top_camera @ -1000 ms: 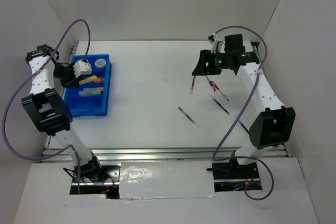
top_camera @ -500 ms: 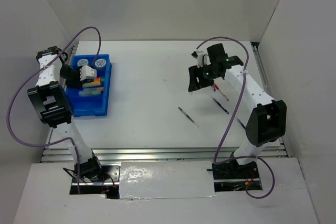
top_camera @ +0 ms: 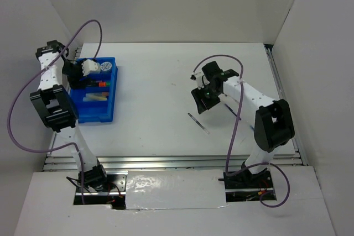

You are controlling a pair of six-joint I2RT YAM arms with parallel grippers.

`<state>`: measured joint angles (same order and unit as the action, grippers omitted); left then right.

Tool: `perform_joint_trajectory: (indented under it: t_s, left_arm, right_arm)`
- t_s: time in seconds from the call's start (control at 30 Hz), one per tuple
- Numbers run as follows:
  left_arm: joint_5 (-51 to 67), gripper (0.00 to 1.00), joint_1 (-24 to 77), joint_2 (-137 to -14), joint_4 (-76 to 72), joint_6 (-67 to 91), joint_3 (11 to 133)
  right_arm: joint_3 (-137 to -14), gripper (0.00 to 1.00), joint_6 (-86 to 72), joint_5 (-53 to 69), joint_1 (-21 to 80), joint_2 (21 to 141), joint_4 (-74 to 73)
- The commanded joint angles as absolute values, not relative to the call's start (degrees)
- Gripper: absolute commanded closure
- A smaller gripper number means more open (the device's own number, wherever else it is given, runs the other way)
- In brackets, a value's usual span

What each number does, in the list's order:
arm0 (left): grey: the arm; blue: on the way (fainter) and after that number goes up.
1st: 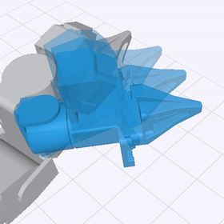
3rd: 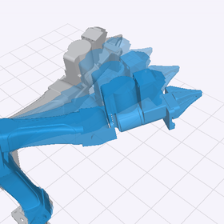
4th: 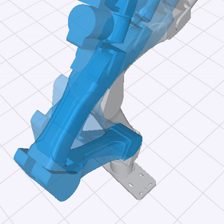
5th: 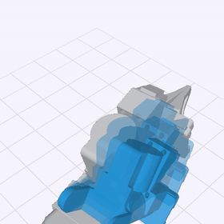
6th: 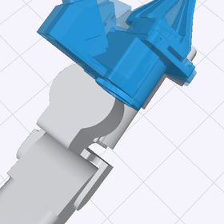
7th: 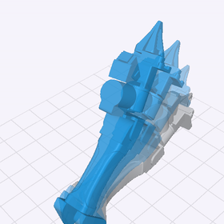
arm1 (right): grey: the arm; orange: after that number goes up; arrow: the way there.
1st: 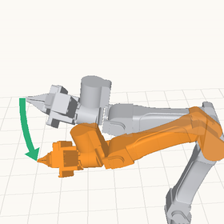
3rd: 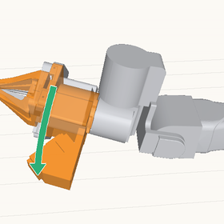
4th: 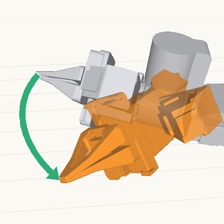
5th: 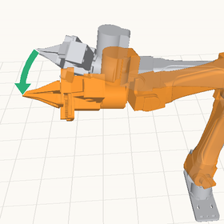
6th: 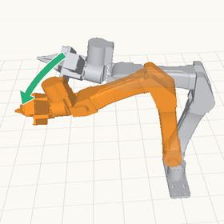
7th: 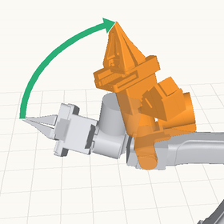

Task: Sort the stationery into containers
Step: Place the stationery in the storage box, then pick up the pen from the center of the board.

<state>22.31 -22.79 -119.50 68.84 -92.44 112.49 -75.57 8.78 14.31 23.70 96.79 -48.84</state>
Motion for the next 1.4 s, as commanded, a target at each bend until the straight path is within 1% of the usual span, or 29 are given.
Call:
perform_joint_trajectory:
  t_s: [0.0, 0.07, 0.1, 0.2, 0.27, 0.3, 0.37, 0.43, 0.47, 0.5, 0.57, 0.63, 0.67, 0.7, 0.73, 0.77, 0.8, 0.87, 0.9, 0.97, 1.03, 1.07, 1.1, 1.13, 1.17, 1.2, 1.27, 1.3, 1.37]
  left_arm:
    - [33.8, 0.21, -24.7, -116.6, 70.8, -79.8, 121.0]
    - [39.4, 0.21, -25.1, -113.8, 70.1, -73.5, 124.1]
    - [40.7, 0.2, -25.0, -112.3, 68.2, -64.0, 123.8]
    - [43.0, 0.21, -24.8, -104.9, 59.5, -47.3, 116.8]
    - [44.4, 0.22, -25.0, -99.1, 56.2, -41.3, 109.3]
    - [44.0, 0.23, -25.0, -97.3, 50.9, -33.7, 106.7]
    - [43.7, 0.25, -25.1, -92.6, 46.9, -24.5, 99.4]
    - [45.0, 0.25, -25.5, -89.7, 42.3, -20.5, 93.9]
    - [44.7, 0.26, -25.4, -86.3, 40.2, -15.5, 91.6]
    - [43.9, 0.25, -25.4, -84.7, 35.8, -13.6, 87.6]
    - [45.3, 0.25, -25.2, -79.3, 32.5, -12.7, 83.8]
    - [48.5, 0.24, -24.4, -74.4, 30.4, -15.0, 79.2]
    - [49.6, 0.23, -23.8, -72.8, 30.5, -19.5, 78.0]
    - [50.4, 0.23, -23.1, -71.4, 31.4, -22.5, 76.5]
    - [52.3, 0.19, -21.7, -68.8, 34.9, -26.2, 76.0]
    - [53.4, 0.19, -21.0, -67.5, 36.5, -34.2, 75.2]
    - [53.9, 0.2, -19.9, -66.3, 37.3, -37.2, 73.4]
    - [51.0, 0.23, -14.2, -62.2, 37.2, -43.4, 70.9]
    - [49.1, 0.24, -8.8, -60.8, 37.2, -45.6, 68.2]
    - [43.7, 0.23, -3.0, -56.7, 37.4, -53.2, 64.2]
    - [38.0, 0.22, 9.0, -53.3, 38.1, -61.2, 59.6]
    - [36.5, 0.22, 9.1, -52.3, 37.8, -62.7, 58.3]
    - [35.3, 0.23, 13.8, -50.9, 37.9, -64.1, 57.2]
    - [34.4, 0.24, 16.1, -50.4, 38.4, -67.3, 56.3]
    - [33.3, 0.24, 18.2, -50.2, 40.1, -68.6, 55.1]
    - [32.1, 0.25, 22.2, -50.1, 40.5, -69.4, 54.7]
    - [28.1, 0.27, 26.8, -50.7, 40.8, -70.0, 54.1]
    - [26.7, 0.28, 31.1, -51.1, 41.7, -70.6, 54.1]
    - [23.0, 0.36, 35.0, -52.3, 41.0, -70.9, 53.3]
  right_arm:
    - [-73.7, 0.43, 9.2, 11.2, 26.2, 96.1, -45.6]
    - [-72.8, 0.47, 8.9, 9.9, 27.8, 97.6, -44.6]
    - [-72.4, 0.48, 8.6, 9.4, 28.1, 98.3, -44.1]
    - [-71.7, 0.48, 8.6, 7.6, 30.1, 100.6, -42.5]
    - [-71.4, 0.49, 8.6, 6.4, 31.1, 101.9, -41.9]
    - [-71.2, 0.5, 8.8, 5.6, 31.9, 102.4, -41.7]
    - [-71.2, 0.51, 9.0, 4.3, 32.6, 104.1, -41.9]
    - [-70.7, 0.52, 9.0, 3.9, 33.3, 105.5, -41.7]
    - [-70.1, 0.53, 9.1, 3.5, 33.5, 105.7, -41.5]
    - [-70.0, 0.54, 9.1, 2.8, 34.0, 106.1, -41.0]
    - [-70.0, 0.55, 9.3, 1.8, 34.4, 107.4, -40.7]
    - [-70.0, 0.61, 9.5, 1.8, 34.7, 108.8, -40.8]
    - [-70.0, 0.63, 9.8, 2.0, 34.9, 109.2, -40.8]
    - [-70.0, 0.72, 9.8, 2.3, 34.9, 109.9, -41.0]
    - [-70.2, 0.76, 9.9, 3.2, 35.2, 110.4, -41.3]
    - [-70.8, 0.8, 10.1, 3.7, 35.2, 110.9, -41.9]
    - [-71.4, 0.89, 10.1, 4.6, 35.3, 111.3, -42.4]
    - [-73.8, 0.94, 9.9, 8.6, 35.4, 111.6, -43.6]
    - [-75.0, 0.98, 9.8, 10.9, 35.5, 111.3, -45.2]
    - [-78.5, 1.0, 9.3, 18.9, 35.5, 110.7, -48.1]
    - [-82.1, 1.0, 9.3, 28.6, 35.3, 110.0, -50.5]
    - [-83.0, 1.0, 9.5, 32.1, 35.2, 110.0, -51.5]
    - [-84.0, 1.0, 9.8, 35.7, 35.2, 110.2, -52.5]
    - [-85.5, 1.0, 10.5, 39.4, 35.2, 110.4, -53.3]
    - [-86.0, 1.0, 10.9, 46.0, 35.2, 110.5, -54.7]
    - [-86.4, 1.0, 11.3, 48.4, 35.3, 110.5, -55.1]
    - [-87.4, 1.0, 12.9, 54.3, 35.8, 110.7, -57.4]
    - [-87.5, 1.0, 13.5, 55.8, 36.1, 110.8, -58.1]
    - [-88.2, 1.0, 15.2, 58.7, 36.5, 111.5, -60.5]
